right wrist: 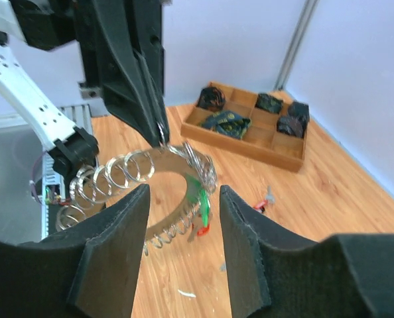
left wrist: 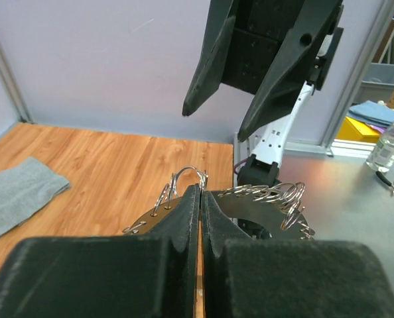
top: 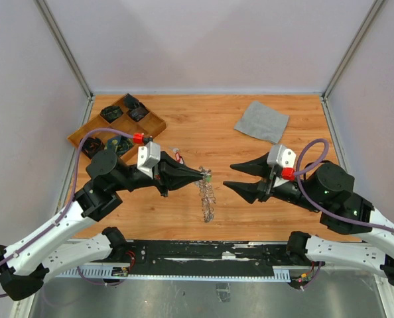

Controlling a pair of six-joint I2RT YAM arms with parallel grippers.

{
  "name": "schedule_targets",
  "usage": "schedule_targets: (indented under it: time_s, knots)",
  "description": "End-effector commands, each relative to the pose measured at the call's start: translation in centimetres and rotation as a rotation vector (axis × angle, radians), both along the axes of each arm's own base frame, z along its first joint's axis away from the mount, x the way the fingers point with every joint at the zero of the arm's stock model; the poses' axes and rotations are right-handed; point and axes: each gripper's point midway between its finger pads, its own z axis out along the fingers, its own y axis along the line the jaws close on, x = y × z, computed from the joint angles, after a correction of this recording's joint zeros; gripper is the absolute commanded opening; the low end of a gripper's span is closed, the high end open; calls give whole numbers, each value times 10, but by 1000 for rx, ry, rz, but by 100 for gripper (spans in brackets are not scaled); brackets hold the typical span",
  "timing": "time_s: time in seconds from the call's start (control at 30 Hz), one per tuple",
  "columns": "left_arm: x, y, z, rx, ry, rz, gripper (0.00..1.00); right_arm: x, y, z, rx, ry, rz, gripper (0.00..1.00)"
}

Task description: Put the keys on the keyring

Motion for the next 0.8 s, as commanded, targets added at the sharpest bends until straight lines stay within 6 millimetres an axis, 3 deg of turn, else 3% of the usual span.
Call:
schedule_targets:
  time_s: [0.0, 0.17, 0.4, 0.53, 0.77]
  knots:
    - [5, 14, 18, -73, -22, 94, 0, 22, -5, -40, -132, 71, -124, 47]
    - [14, 21, 3, 1, -3, 164, 0, 40, -5, -63, -203, 132, -227, 43]
    - [21, 23, -21, 99, 8, 199, 1, 77, -29, -91, -307, 264, -515, 20]
    - [26, 31, -24, 122, 2, 247, 0, 92, -35, -142, -521, 456, -598, 26]
    - [36, 53, -29, 161, 5, 374, 1, 114, -3, -197, -454, 772, -486, 23]
